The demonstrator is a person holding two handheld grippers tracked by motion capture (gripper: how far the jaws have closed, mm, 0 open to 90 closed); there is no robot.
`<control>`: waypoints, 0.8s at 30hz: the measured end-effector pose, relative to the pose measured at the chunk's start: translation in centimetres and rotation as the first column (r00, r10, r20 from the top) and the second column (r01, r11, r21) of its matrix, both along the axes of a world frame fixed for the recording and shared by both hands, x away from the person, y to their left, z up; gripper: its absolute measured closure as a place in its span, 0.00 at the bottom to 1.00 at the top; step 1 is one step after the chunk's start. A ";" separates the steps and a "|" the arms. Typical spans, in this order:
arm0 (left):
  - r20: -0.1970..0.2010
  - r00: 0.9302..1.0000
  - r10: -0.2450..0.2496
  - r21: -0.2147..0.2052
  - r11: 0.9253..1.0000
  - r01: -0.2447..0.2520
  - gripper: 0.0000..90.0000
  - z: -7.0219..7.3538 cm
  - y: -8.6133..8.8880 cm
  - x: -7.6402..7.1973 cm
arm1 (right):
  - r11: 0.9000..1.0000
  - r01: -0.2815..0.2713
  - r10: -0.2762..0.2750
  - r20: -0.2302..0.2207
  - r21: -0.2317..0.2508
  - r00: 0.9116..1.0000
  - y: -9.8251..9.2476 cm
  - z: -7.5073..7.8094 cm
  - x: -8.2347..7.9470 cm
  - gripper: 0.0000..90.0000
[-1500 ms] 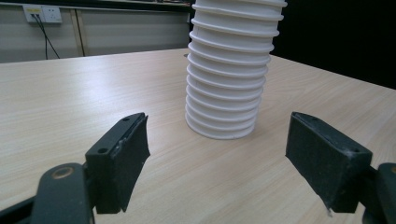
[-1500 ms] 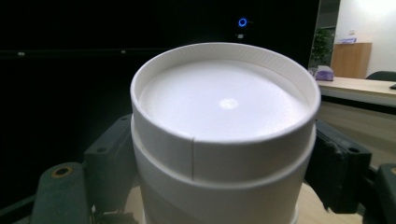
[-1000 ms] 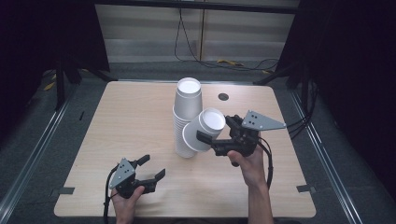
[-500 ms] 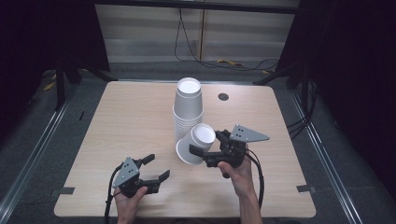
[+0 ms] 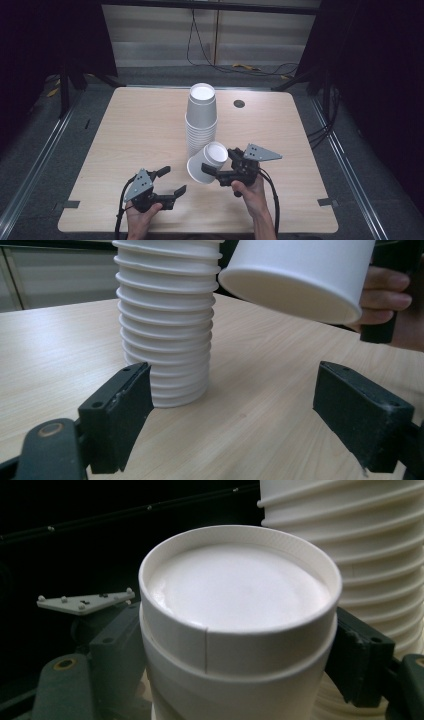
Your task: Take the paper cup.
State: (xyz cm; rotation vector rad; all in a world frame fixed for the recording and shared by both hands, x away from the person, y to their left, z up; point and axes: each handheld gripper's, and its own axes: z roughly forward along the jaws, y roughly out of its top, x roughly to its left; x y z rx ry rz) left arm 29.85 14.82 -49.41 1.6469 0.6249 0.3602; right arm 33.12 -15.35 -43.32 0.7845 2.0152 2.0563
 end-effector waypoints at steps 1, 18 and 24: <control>-0.003 1.000 -0.008 -0.004 1.000 0.008 0.17 0.1 -0.2 0.0 | 1.000 -0.003 0.003 -0.001 0.002 1.000 0.0 -0.2 0.0 0.23; 0.029 0.994 -0.101 0.018 0.995 0.101 0.17 0.8 -1.7 -0.3 | 0.997 -0.064 0.063 -0.030 -0.046 0.998 1.1 -2.3 -0.1 0.23; 0.024 0.991 -0.132 0.037 0.991 0.131 0.16 0.8 -2.1 -0.1 | 0.994 -0.093 0.091 -0.040 -0.050 0.995 1.3 -2.5 -0.2 0.23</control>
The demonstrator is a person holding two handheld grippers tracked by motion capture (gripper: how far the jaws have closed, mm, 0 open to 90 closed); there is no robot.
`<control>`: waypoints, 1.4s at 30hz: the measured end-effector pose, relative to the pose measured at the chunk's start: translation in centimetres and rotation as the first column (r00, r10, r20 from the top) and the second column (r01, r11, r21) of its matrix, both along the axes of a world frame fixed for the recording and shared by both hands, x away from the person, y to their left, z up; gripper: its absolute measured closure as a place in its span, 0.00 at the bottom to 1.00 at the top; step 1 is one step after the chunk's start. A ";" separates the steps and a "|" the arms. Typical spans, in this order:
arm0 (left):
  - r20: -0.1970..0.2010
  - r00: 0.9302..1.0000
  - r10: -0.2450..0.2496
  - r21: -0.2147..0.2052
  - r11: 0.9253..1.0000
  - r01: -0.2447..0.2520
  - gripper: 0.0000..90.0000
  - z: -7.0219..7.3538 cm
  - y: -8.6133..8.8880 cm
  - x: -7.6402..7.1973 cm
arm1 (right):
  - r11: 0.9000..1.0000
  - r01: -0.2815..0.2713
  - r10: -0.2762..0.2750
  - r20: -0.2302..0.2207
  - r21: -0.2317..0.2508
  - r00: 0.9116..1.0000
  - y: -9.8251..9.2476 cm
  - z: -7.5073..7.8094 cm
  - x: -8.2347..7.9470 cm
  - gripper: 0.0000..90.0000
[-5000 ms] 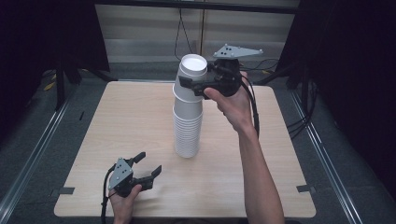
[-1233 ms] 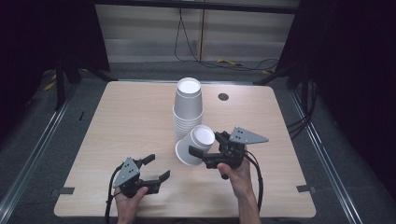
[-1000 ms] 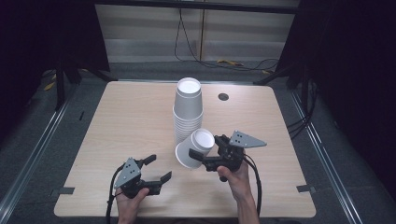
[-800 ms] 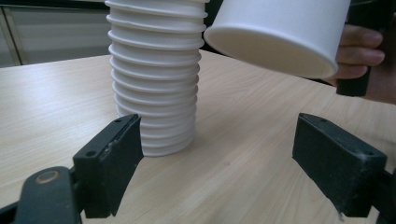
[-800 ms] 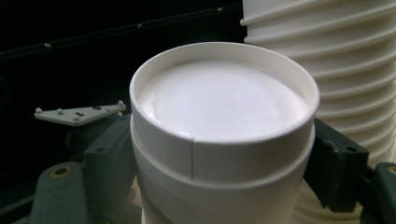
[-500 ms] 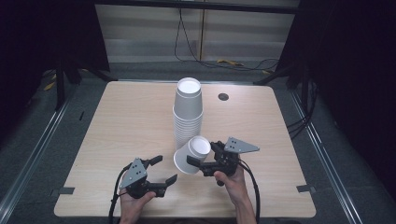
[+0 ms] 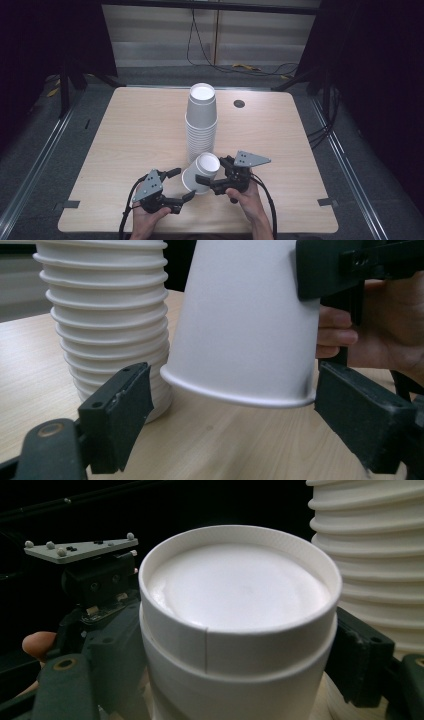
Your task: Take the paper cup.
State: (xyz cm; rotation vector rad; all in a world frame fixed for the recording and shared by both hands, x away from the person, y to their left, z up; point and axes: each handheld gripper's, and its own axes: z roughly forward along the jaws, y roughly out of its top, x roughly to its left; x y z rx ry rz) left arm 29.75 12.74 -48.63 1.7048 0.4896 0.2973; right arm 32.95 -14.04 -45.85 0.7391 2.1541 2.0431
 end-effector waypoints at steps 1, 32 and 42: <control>0.000 1.000 0.000 0.000 1.000 0.000 0.15 0.0 0.0 0.0 | 1.000 0.000 0.000 0.000 0.000 1.000 0.0 0.0 0.0 0.23; 0.021 0.998 -0.055 0.029 0.998 0.054 0.08 -0.5 -2.6 0.9 | 0.997 -0.074 0.074 -0.010 0.021 0.997 0.9 -0.7 -0.4 0.23; 0.043 0.996 -0.079 0.090 0.993 0.075 0.15 -0.6 -2.4 0.7 | 0.997 -0.075 0.075 -0.063 -0.006 0.995 0.9 -0.9 -0.3 0.21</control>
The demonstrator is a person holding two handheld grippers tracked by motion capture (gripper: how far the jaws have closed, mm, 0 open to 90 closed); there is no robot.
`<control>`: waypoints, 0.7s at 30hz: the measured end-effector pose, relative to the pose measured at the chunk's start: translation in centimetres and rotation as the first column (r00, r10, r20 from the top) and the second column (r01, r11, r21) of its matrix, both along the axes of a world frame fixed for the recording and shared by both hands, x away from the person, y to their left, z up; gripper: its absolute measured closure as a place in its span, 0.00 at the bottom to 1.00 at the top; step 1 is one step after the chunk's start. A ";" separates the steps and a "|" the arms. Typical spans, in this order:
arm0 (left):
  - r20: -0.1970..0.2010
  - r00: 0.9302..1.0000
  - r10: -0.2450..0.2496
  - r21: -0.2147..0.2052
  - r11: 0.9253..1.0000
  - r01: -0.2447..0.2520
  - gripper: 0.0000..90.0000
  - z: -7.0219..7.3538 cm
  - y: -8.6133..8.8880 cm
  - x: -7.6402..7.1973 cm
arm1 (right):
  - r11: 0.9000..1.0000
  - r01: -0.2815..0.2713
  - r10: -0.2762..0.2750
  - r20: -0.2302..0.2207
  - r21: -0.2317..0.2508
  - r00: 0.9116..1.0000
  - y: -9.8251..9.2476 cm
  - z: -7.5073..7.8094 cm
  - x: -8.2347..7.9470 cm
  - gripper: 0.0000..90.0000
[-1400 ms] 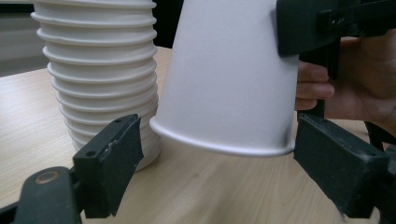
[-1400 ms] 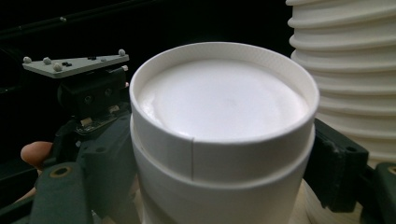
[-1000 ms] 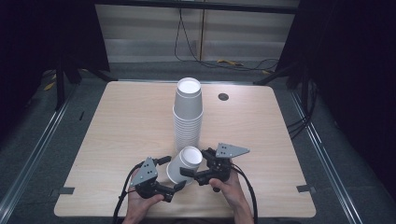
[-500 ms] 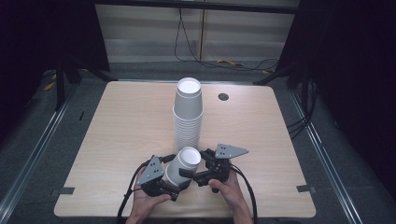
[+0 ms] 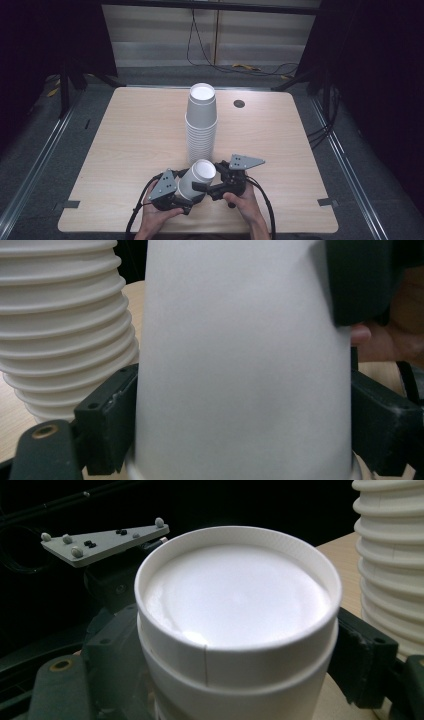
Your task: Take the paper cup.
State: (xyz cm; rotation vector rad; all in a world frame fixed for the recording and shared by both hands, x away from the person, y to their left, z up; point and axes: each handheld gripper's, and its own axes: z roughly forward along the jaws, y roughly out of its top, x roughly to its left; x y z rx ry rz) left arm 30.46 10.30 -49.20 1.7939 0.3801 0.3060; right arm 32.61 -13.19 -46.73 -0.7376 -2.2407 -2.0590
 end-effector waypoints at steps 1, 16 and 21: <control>0.007 1.000 -0.002 0.016 1.000 0.002 0.15 0.0 0.0 0.0 | 1.000 -0.001 0.001 -0.010 -0.001 1.000 0.0 0.0 0.0 0.21; -0.039 0.999 -0.029 -0.008 1.000 0.029 0.16 0.0 0.7 0.3 | 1.000 0.007 -0.007 -0.040 0.000 0.999 -0.3 0.2 0.1 0.15; -0.055 0.998 -0.016 -0.008 1.000 0.015 0.16 0.0 1.2 0.5 | 1.000 0.009 -0.009 -0.024 -0.010 1.000 -0.3 0.4 -0.1 0.15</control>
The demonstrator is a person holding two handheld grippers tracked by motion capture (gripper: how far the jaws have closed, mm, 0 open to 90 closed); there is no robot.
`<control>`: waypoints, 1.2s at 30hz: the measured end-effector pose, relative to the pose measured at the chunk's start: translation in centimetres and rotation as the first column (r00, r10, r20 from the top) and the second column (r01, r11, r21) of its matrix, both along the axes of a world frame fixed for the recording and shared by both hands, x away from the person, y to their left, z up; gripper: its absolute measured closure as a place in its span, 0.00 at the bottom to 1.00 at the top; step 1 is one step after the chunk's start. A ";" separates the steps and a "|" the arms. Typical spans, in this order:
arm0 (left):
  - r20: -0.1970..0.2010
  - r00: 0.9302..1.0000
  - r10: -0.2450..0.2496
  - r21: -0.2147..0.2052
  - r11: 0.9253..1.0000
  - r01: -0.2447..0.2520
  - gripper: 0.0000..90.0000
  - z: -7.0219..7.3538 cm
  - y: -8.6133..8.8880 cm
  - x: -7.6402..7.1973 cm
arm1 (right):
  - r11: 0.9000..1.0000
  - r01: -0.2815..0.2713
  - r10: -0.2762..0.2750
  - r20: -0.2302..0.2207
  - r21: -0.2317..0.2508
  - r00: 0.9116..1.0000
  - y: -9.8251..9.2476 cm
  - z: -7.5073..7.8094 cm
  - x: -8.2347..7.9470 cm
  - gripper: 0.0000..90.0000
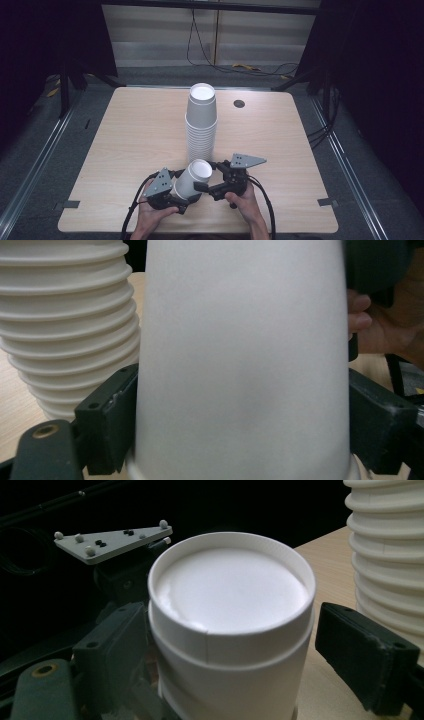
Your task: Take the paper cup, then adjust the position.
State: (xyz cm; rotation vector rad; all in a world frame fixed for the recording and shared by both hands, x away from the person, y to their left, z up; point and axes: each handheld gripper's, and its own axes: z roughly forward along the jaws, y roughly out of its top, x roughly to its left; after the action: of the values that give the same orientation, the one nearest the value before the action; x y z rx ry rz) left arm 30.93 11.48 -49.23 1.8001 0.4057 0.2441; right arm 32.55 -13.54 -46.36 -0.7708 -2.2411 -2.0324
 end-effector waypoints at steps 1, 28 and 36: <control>0.001 1.000 -0.005 -0.001 1.000 0.005 0.16 0.0 0.1 0.1 | 1.000 0.001 -0.001 0.003 -0.004 1.000 0.0 0.0 0.0 0.15; -0.067 0.998 -0.013 0.062 0.998 0.017 0.16 0.3 1.4 1.2 | 0.989 0.035 -0.029 0.042 -0.143 0.999 -2.2 1.2 0.2 0.15; -0.078 0.996 -0.033 0.109 0.993 0.041 0.16 0.5 1.2 1.4 | 0.973 0.026 -0.018 0.036 -0.228 0.999 -2.2 1.1 0.1 0.15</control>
State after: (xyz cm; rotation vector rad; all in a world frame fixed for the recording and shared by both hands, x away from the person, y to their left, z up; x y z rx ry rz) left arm 32.36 12.71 -48.76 1.9286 0.4193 0.1752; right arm 32.62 -15.78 -45.24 -0.7837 -2.5276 -1.8301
